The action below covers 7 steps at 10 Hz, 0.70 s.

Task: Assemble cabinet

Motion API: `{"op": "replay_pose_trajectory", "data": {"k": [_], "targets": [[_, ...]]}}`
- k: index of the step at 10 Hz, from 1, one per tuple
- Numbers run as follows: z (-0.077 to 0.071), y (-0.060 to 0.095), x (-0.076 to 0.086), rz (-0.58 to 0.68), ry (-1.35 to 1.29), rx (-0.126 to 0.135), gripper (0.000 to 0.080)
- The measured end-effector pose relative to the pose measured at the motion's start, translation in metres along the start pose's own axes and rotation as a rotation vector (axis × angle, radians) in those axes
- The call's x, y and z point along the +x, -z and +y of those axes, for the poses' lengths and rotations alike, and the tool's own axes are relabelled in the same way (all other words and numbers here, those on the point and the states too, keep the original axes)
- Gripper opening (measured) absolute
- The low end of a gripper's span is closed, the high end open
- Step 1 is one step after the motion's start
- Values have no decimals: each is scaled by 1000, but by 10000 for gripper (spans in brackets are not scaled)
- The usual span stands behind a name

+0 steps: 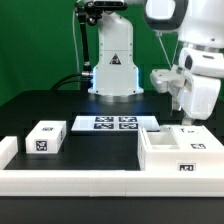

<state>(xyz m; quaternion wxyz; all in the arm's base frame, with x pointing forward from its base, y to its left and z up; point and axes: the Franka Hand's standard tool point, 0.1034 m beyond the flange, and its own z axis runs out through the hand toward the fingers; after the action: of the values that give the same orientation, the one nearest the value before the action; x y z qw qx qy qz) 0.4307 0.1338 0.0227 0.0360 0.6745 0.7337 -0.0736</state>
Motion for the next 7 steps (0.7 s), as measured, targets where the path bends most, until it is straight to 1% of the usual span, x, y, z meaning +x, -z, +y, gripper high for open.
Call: {"op": "replay_pose_trajectory", "data": {"k": [1,3,5,6,7], "targets": [[-2,-5,1,5,-1,7,649],[0,-6,3,14,-5,0,649],[0,-6,3,14,-5,0,391],[0,-6,3,14,-5,0,391],[0,-6,3,14,-5,0,196]]}}
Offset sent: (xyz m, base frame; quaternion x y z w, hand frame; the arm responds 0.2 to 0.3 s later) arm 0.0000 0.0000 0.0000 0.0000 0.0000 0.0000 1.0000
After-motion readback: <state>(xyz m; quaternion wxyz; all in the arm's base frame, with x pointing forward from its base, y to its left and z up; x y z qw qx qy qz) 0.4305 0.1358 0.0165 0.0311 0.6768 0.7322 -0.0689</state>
